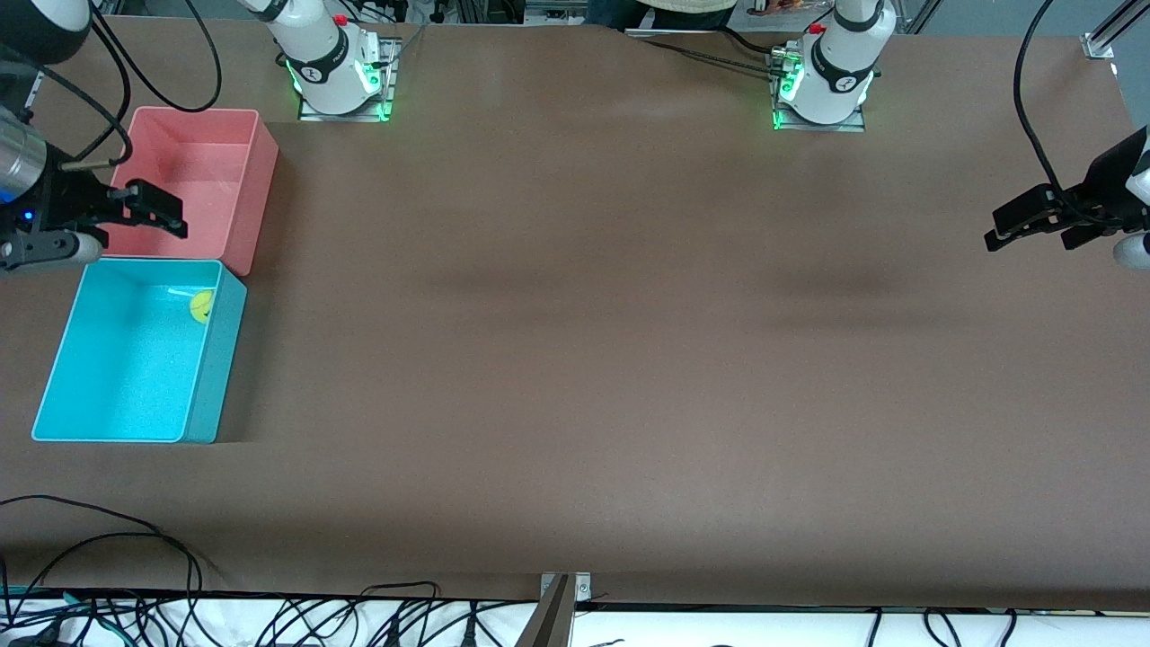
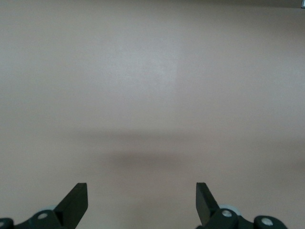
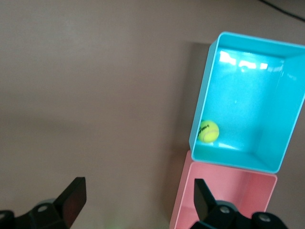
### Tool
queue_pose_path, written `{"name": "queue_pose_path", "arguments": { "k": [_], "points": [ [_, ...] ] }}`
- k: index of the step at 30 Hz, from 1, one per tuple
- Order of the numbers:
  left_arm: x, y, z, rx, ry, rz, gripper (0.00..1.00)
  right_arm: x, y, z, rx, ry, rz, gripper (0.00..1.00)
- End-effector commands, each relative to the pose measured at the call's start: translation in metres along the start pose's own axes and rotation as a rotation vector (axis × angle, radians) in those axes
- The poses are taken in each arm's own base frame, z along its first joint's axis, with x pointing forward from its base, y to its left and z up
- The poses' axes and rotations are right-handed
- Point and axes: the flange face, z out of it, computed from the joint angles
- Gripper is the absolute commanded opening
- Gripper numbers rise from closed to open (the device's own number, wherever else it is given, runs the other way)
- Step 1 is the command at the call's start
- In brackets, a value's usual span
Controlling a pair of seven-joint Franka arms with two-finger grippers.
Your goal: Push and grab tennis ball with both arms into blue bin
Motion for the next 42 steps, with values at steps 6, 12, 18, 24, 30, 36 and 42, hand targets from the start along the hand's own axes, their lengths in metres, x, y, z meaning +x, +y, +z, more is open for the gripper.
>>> {"name": "queue_pose_path", "arguments": {
  "k": [6,12,18,24,30,36,42],
  "points": [
    [0.000,0.003,-0.005,-0.003,0.005,0.027,1.00,-0.057,0.027,0.008,0.004,0.063,0.028,1.00],
    [0.000,-0.003,-0.005,-0.003,0.005,0.018,1.00,-0.054,0.029,0.003,0.003,0.043,0.019,1.00],
    [0.000,-0.002,-0.005,-0.002,0.005,0.020,1.00,-0.038,0.029,-0.004,0.009,-0.026,0.006,1.00],
    [0.000,-0.004,-0.005,-0.003,0.005,0.015,1.00,-0.034,0.022,-0.008,0.003,-0.017,-0.016,1.00],
    [0.000,-0.006,-0.005,-0.003,0.006,0.012,1.00,-0.033,0.025,-0.006,0.007,-0.020,-0.014,1.00],
    [0.000,-0.006,-0.006,-0.004,0.007,0.012,1.00,-0.033,0.025,-0.005,0.008,-0.021,-0.014,1.00],
    [0.000,-0.007,-0.007,-0.004,0.009,0.011,1.00,-0.034,0.024,-0.005,0.009,-0.022,-0.013,1.00]
  ]
}}
